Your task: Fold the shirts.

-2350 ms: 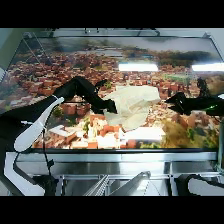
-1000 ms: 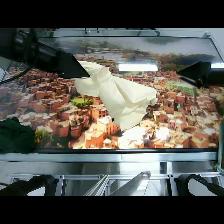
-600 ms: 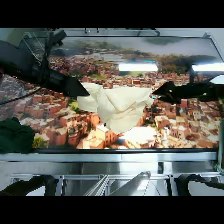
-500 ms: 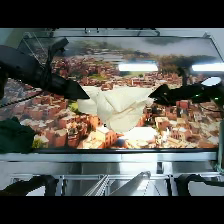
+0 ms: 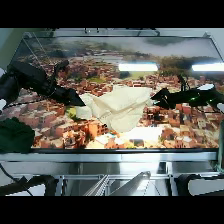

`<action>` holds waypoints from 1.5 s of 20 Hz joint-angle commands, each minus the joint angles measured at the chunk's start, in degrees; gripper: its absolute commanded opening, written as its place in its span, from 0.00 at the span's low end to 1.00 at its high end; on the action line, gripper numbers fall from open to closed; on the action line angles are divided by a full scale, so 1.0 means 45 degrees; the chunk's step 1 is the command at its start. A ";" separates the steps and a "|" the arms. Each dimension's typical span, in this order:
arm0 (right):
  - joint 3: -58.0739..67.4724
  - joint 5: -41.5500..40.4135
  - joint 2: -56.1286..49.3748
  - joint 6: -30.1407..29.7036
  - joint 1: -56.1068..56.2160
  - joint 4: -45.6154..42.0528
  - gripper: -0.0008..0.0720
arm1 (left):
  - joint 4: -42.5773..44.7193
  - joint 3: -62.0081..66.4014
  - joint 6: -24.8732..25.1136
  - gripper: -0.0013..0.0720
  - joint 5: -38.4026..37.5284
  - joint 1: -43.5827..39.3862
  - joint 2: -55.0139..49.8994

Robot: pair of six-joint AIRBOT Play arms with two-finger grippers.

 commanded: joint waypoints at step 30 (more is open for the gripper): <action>0.2696 0.0010 1.3134 -0.3667 -0.3356 0.4201 0.03 | -0.5027 0.7213 0.1151 0.04 0.3361 0.5751 0.5537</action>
